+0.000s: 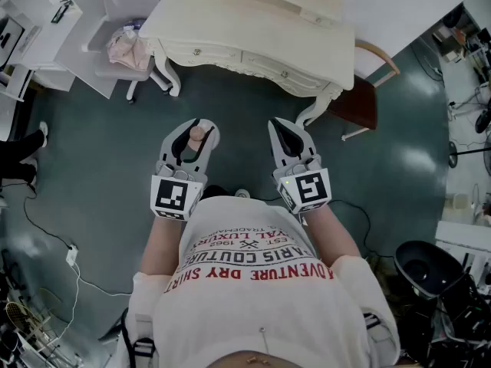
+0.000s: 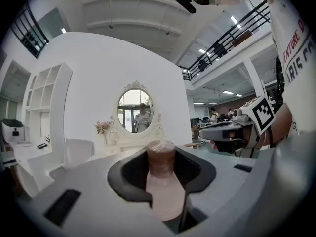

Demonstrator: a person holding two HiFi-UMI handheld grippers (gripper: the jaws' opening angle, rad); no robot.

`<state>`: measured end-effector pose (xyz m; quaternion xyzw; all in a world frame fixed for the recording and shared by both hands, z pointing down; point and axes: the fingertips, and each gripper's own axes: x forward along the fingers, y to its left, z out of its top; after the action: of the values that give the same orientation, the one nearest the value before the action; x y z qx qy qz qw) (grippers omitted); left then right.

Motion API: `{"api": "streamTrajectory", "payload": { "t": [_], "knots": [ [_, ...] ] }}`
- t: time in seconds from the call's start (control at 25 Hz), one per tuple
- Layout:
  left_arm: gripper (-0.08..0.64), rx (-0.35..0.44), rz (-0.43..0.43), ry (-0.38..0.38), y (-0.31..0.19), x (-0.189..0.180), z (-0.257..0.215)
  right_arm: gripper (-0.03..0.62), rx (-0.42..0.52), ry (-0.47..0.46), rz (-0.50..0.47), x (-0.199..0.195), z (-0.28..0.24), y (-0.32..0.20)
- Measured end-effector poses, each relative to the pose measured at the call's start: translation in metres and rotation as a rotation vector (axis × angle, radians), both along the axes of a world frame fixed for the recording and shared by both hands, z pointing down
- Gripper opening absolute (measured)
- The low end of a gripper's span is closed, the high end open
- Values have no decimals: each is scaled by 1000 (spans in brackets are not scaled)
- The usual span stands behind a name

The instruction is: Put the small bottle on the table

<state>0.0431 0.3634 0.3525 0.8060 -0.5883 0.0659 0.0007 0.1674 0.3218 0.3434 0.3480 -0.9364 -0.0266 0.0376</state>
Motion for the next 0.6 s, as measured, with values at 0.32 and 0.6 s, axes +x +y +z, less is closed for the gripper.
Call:
{"api": "streamTrajectory", "payload": {
  "t": [0.32, 0.6],
  "knots": [
    [137, 9, 6, -1, -5, 7, -9, -2, -4, -2, 0, 7, 0, -5],
    [137, -2, 8, -2, -17, 11, -5, -2, -9, -17, -40, 5, 3, -10]
  ]
}}
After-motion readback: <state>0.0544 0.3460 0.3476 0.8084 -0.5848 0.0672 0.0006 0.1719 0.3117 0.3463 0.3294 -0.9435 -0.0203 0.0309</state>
